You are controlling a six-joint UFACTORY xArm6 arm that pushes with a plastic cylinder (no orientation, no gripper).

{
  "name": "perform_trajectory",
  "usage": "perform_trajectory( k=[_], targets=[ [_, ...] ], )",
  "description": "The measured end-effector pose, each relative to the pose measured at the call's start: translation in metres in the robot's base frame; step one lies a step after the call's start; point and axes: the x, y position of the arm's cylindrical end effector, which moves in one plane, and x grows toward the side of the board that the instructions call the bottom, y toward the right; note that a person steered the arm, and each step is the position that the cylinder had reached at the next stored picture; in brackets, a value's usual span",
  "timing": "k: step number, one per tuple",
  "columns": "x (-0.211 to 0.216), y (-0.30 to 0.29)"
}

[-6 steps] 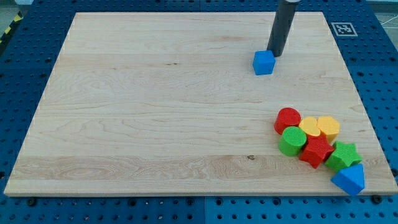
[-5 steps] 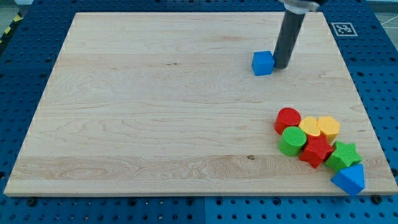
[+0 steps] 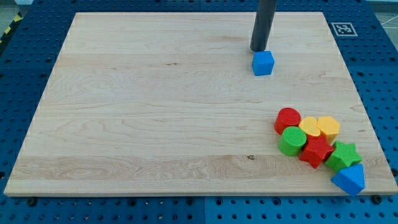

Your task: Push the blue cube closer to the red circle

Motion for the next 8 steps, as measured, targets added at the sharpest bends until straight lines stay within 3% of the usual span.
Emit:
perform_trajectory(
  k=[1,4,8],
  targets=[
    [0.005,-0.003],
    [0.082,0.001],
    [0.128,0.040]
  ],
)
